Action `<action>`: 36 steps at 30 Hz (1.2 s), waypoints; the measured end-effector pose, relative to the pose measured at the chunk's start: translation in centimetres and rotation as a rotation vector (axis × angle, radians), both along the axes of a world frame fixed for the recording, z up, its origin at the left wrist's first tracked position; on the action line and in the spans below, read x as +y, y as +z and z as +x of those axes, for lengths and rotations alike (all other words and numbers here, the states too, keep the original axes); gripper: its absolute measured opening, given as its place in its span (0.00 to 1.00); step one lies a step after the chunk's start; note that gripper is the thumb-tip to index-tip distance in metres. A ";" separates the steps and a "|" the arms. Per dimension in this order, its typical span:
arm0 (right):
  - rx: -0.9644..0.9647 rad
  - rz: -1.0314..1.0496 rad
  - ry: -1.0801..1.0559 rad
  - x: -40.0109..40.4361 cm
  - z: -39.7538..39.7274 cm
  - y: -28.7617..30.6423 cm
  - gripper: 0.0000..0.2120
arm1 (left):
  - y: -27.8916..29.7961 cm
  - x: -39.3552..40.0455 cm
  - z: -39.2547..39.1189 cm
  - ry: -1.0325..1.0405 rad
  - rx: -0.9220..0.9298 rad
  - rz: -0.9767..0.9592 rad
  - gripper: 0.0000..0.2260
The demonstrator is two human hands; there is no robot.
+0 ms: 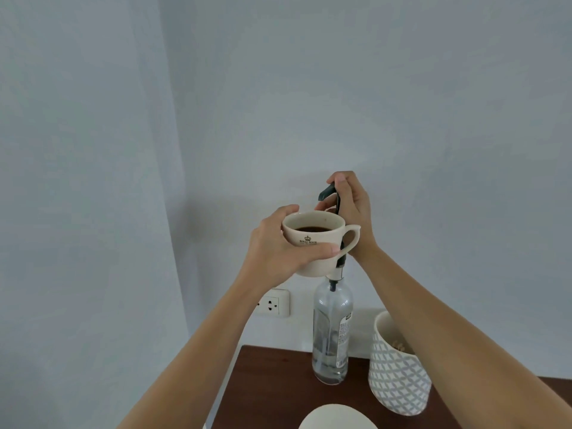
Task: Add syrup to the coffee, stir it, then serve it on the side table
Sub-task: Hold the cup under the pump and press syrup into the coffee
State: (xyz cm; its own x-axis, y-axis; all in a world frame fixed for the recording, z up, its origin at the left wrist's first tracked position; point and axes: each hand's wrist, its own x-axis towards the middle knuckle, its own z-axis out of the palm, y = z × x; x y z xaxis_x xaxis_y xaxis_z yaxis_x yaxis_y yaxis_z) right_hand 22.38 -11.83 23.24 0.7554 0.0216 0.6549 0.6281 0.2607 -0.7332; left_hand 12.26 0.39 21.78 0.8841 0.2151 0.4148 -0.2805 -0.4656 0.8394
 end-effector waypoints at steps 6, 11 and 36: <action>-0.026 0.024 -0.056 0.2 0.5 -0.1 0.11 | 0.3 -0.1 0.6 -0.007 -0.008 -0.015 0.49; -0.040 0.032 -0.102 0.2 0.8 -0.3 0.11 | 0.5 -0.1 0.7 -0.012 -0.020 -0.011 0.52; -0.084 0.066 -0.147 0.4 1.2 -0.4 0.11 | 0.8 -0.1 0.8 -0.008 -0.004 -0.006 0.52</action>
State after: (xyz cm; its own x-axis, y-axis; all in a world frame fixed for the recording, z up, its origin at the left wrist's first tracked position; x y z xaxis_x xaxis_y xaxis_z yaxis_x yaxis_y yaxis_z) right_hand 23.63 -11.38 22.79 0.6898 -0.1297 0.7123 0.7214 0.2073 -0.6608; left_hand 13.04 0.27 22.59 0.8842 0.2103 0.4171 -0.2878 -0.4579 0.8411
